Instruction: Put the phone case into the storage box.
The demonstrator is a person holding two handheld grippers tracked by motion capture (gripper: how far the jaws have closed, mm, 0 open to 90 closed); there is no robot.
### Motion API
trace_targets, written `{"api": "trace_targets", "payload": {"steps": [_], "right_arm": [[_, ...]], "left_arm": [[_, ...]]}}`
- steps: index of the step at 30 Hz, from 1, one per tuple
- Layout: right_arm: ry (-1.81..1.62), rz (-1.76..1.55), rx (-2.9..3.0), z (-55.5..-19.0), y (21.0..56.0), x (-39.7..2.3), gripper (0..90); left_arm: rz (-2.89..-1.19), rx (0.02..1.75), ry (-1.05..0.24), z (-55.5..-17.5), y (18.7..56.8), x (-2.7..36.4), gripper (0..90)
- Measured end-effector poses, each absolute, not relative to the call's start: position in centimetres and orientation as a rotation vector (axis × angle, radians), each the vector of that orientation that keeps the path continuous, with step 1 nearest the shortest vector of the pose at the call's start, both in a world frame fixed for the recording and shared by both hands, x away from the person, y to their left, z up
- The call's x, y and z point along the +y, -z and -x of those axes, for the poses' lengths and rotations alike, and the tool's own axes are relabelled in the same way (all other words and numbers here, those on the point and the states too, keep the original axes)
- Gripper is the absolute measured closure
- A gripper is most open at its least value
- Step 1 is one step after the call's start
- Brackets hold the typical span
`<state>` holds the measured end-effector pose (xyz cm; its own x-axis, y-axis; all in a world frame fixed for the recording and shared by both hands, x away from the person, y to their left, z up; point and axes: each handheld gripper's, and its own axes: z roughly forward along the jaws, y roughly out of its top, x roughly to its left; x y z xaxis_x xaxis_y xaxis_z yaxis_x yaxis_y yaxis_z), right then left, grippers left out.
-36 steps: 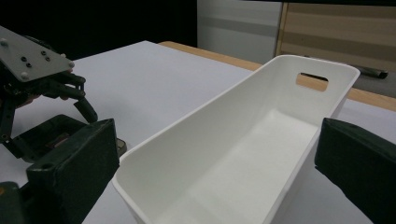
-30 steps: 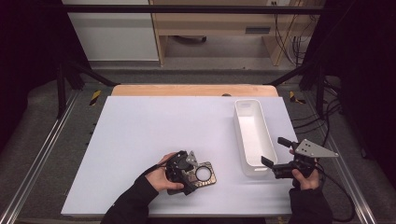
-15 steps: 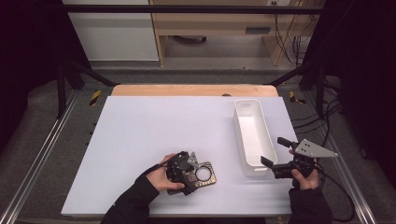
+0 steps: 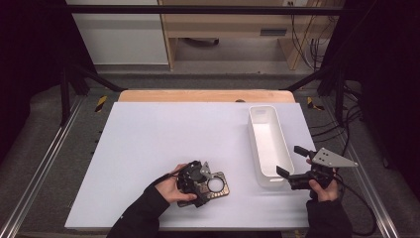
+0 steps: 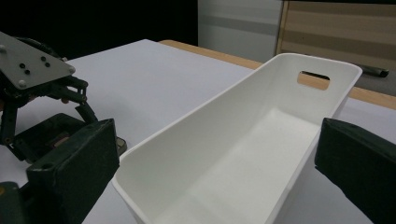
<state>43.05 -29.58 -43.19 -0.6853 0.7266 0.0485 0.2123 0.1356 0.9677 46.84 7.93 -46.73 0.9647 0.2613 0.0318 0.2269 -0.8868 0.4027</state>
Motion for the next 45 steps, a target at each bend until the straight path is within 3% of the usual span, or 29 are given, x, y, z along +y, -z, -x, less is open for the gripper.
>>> {"api": "trace_targets", "payload": {"steps": [45], "right_arm": [[-1.576,-0.894,1.987,-43.0,43.2,-29.5,0.3]], "left_arm": [[-2.717,0.376,-0.127,-46.5,45.6,7.7,11.3]]}}
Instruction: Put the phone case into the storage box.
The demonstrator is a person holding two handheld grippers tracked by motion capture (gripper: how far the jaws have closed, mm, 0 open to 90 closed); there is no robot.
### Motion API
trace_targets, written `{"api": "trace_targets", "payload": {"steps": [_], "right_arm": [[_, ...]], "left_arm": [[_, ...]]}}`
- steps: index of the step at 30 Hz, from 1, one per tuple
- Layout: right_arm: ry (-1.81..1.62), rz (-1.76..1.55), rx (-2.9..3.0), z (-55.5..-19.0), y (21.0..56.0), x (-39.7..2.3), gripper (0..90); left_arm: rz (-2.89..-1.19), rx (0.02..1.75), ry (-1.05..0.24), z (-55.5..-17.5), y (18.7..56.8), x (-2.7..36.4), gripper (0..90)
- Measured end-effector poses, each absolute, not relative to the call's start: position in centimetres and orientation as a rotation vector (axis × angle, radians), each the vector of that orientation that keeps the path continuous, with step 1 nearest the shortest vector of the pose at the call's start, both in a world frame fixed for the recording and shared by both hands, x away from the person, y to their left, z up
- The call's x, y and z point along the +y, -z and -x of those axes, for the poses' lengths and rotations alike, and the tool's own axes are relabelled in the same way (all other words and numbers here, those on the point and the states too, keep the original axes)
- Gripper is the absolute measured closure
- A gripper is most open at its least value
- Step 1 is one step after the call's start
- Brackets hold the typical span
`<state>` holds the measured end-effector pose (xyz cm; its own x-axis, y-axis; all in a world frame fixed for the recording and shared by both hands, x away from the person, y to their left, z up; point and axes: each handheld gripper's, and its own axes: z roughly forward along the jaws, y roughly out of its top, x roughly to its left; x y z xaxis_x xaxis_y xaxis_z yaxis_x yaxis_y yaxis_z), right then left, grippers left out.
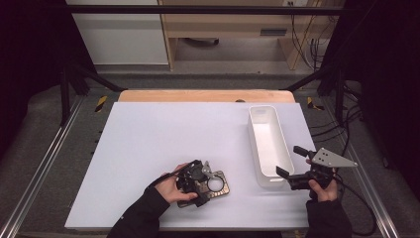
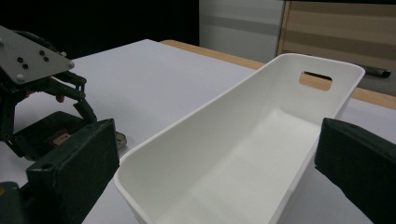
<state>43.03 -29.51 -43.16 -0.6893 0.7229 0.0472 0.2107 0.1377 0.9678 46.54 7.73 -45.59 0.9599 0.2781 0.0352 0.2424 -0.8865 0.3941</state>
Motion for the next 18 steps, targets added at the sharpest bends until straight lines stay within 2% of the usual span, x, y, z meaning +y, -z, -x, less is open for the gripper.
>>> {"api": "trace_targets", "payload": {"steps": [18], "right_arm": [[-1.588,-0.826,2.017,-42.5,42.4,-28.6,0.2]], "left_arm": [[-2.634,0.346,-0.162,-45.9,42.6,8.8,11.3]]}}
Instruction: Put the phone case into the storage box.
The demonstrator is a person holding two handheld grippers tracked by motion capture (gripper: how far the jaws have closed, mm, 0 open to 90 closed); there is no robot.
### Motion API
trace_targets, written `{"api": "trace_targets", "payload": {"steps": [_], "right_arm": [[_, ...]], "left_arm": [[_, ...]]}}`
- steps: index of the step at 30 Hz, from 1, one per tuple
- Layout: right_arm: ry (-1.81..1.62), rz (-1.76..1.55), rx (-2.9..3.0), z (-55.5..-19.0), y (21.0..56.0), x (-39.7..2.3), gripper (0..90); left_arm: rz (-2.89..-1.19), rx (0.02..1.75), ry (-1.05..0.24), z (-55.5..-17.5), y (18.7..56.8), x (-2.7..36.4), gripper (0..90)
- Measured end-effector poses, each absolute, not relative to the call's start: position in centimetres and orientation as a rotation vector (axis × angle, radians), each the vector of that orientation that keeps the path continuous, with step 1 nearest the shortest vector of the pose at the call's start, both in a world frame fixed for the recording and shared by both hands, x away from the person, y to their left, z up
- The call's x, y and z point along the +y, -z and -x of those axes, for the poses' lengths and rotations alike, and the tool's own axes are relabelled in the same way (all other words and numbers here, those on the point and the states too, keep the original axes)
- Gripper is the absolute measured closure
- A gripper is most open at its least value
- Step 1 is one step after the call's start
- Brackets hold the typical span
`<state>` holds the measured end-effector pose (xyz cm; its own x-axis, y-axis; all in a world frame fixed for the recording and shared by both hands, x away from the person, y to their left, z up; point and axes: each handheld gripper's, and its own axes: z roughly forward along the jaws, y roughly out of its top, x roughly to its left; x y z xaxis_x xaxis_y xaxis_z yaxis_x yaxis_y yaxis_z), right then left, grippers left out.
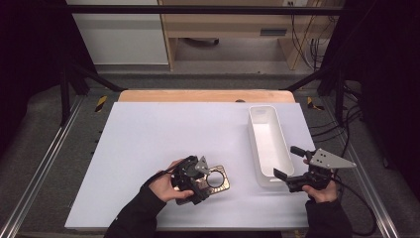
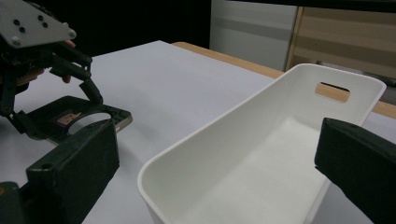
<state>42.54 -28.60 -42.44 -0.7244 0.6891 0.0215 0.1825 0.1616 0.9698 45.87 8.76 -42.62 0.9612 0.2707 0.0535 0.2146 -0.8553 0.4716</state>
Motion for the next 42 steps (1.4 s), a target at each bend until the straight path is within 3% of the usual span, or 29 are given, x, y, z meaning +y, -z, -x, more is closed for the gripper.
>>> {"api": "trace_targets", "payload": {"steps": [42], "right_arm": [[-1.554,-0.596,2.226,-41.6,41.6,-22.8,0.3]], "left_arm": [[-2.528,0.303,-0.18,-44.8,39.5,9.2,11.4]]}}
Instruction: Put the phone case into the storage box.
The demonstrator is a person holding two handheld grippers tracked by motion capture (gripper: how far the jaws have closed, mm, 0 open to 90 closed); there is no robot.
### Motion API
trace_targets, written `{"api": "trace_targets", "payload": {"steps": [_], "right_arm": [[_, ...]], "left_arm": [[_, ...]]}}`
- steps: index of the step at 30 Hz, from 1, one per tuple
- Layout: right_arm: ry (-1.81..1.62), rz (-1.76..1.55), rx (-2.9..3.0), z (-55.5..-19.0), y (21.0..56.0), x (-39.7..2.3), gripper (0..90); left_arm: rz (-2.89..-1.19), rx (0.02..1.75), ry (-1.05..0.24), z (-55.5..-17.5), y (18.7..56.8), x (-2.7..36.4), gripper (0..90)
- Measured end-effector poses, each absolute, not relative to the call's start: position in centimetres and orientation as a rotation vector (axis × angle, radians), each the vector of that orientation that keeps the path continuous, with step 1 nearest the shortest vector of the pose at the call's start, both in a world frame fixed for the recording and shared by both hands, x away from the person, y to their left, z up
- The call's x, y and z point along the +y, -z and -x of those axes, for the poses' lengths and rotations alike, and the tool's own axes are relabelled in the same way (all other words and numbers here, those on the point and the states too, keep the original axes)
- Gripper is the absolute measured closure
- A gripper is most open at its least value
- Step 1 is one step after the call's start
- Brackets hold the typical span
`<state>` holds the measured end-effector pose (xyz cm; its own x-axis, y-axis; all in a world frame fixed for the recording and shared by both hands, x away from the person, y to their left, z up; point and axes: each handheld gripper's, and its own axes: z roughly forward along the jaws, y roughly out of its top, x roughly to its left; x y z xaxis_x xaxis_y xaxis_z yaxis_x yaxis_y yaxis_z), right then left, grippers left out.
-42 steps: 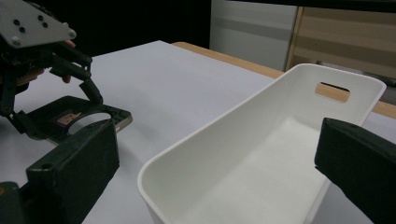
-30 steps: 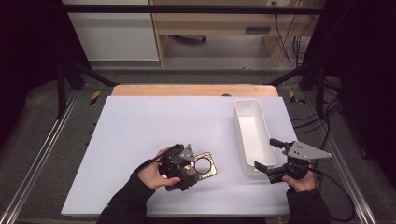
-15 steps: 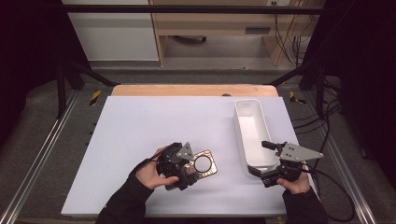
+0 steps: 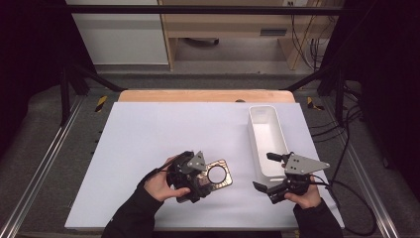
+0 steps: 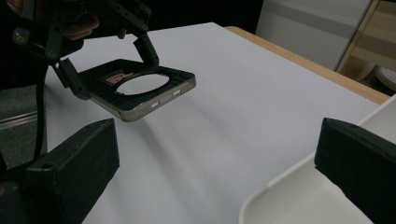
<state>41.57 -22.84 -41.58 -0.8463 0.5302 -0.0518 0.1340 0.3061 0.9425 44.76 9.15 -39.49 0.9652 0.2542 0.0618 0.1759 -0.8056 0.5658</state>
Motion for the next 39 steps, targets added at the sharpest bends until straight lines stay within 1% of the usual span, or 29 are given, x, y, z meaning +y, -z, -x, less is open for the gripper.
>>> {"api": "trace_targets", "payload": {"steps": [18,39], "right_arm": [[-1.545,-0.499,2.31,-41.8,41.3,-20.3,0.4],[-1.554,-0.422,2.362,-41.9,40.8,-19.2,0.4]], "left_arm": [[-2.523,0.268,-0.182,-44.9,38.8,9.1,11.4],[-2.519,0.194,-0.161,-44.5,38.5,8.5,11.4]]}}
